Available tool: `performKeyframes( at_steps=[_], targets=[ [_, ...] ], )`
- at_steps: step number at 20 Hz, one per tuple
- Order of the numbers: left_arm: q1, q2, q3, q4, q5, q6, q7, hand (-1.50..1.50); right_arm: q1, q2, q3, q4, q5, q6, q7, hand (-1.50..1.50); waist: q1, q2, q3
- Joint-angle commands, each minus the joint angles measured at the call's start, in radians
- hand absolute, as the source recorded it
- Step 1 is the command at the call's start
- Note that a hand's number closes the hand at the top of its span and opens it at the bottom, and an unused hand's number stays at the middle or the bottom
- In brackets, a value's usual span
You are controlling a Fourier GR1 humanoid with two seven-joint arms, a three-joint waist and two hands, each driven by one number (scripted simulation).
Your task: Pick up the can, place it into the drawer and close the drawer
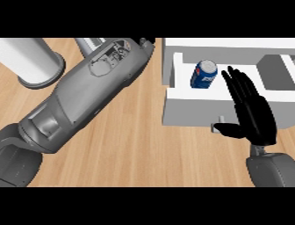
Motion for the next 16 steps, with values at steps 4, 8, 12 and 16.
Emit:
performKeyframes(
  at_steps=[4,8,12,16],
  targets=[
    [0.096,0.146,-0.003,-0.181,-0.036,-0.031,0.078,-1.5,-0.116,0.024,-0.056,0.287,0.036,-0.137,-0.044,-1.5,0.016,0.005,0.004],
    [0.08,0.183,-0.025,-0.242,-0.063,-0.01,0.166,-1.5,-0.182,0.029,-0.069,0.425,0.084,-0.204,-0.055,-1.5,0.022,0.007,0.005],
    [0.172,0.178,-0.031,-0.312,-0.07,0.002,0.162,-1.5,-0.275,-0.014,-0.119,0.54,0.086,-0.233,-0.085,-1.5,0.022,0.011,0.005],
    [0.163,0.309,-0.009,-0.406,-0.06,-0.046,0.258,-1.5,-0.339,0.017,-0.147,0.653,0.133,-0.348,-0.052,-1.5,0.043,0.009,0.005]
  ],
)
